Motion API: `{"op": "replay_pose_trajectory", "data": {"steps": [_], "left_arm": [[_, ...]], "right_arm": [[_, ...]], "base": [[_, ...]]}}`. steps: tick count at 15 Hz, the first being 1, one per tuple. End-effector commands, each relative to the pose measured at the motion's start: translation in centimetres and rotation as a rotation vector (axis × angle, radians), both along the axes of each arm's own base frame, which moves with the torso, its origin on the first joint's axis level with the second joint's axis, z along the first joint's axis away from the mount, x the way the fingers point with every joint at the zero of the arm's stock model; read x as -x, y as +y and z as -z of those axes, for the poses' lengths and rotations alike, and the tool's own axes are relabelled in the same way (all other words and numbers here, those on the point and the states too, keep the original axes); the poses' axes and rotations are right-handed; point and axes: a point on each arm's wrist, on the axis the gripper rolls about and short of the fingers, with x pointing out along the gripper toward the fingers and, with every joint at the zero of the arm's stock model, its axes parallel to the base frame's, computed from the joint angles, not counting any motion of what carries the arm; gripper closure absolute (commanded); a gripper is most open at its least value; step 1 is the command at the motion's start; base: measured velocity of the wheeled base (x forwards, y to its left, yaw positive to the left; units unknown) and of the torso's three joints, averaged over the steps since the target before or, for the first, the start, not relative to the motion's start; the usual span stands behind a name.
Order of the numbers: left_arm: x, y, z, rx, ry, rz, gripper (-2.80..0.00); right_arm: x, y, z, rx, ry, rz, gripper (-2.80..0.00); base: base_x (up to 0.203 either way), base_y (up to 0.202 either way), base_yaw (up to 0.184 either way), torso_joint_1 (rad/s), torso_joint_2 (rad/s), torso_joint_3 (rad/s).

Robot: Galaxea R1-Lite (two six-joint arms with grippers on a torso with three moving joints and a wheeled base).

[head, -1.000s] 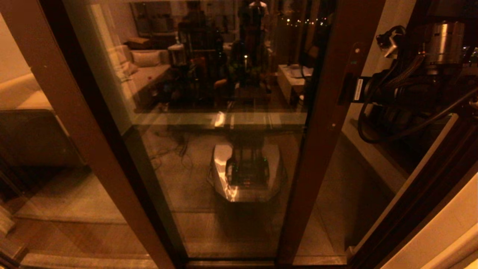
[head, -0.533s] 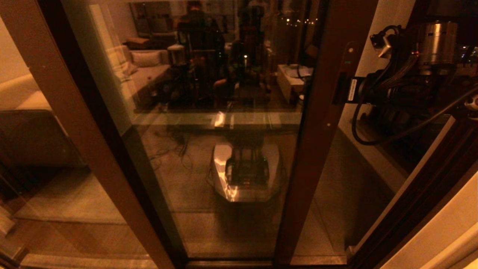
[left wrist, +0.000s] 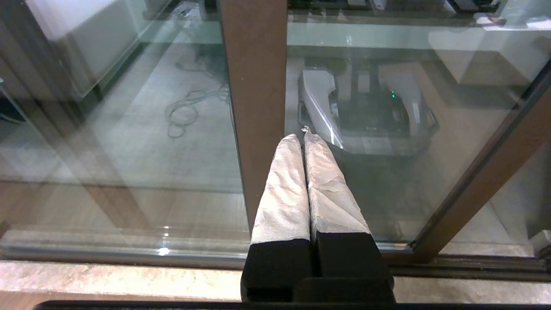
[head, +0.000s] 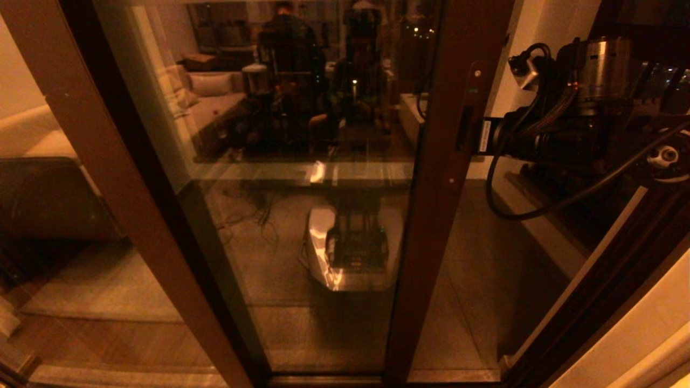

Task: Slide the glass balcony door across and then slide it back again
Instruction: Open the slid door

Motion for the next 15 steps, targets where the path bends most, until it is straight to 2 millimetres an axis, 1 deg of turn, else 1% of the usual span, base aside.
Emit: {"op": "replay_pose_trajectory", "data": {"steps": [1,4,6,11,15], "left_arm": [[0.0,0.0,0.0,0.0,0.0,0.0,0.0],[0.0,0.0,0.0,0.0,0.0,0.0,0.0],[0.0,0.0,0.0,0.0,-0.001,0.0,0.0],[0.0,0.0,0.0,0.0,0.0,0.0,0.0],[0.0,0.0,0.0,0.0,-0.001,0.0,0.0]], "right_arm": [[0.0,0.9,0.5,0.006,0.013,-0.017,0.0],[0.3,2.6,1.0,0.021,0.005,0.016,0.0],[0.4,3.3,1.3,0.023,0.003,0.011,0.0],[0.5,3.7,1.3,0.023,0.004,0.002,0.0],[0.7,4.4,1.6,0.024,0.009,-0.017,0.0]], "base": [[0.0,0.0,0.0,0.0,0.0,0.0],[0.0,0.0,0.0,0.0,0.0,0.0],[0.0,0.0,0.0,0.0,0.0,0.0],[0.0,0.0,0.0,0.0,0.0,0.0],[0.0,0.0,0.0,0.0,0.0,0.0]]}}
